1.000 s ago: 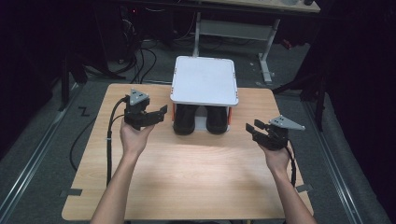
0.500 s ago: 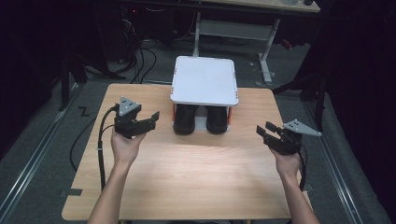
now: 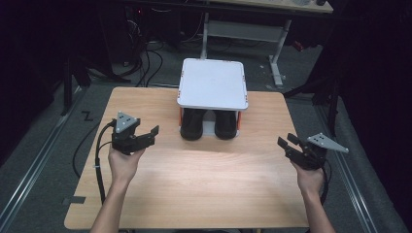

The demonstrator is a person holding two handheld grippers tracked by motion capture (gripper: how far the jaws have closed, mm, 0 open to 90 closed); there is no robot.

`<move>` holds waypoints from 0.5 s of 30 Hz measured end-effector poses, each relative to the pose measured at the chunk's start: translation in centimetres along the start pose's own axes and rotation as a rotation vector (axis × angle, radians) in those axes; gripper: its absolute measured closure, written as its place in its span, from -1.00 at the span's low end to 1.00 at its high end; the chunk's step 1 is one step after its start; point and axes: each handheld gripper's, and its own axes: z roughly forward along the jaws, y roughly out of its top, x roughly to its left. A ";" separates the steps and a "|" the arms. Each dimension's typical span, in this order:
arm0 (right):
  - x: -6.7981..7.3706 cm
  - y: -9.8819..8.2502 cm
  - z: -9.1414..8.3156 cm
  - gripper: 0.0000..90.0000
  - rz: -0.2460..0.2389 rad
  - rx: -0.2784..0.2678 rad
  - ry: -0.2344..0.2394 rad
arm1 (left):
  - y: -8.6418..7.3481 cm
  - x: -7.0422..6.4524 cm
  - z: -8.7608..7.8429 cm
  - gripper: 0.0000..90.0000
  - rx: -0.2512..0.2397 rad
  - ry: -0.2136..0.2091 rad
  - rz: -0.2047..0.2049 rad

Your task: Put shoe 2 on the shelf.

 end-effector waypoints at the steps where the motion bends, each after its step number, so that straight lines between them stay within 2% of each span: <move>1: -0.1 -0.2 -0.1 0.15 0.005 0.000 0.001 | -0.2 0.0 -0.1 -0.36 0.005 0.002 0.000; 15: -0.9 -2.6 -0.8 0.13 0.040 0.025 -0.009 | -3.3 0.0 -0.1 -0.32 0.044 -0.002 0.002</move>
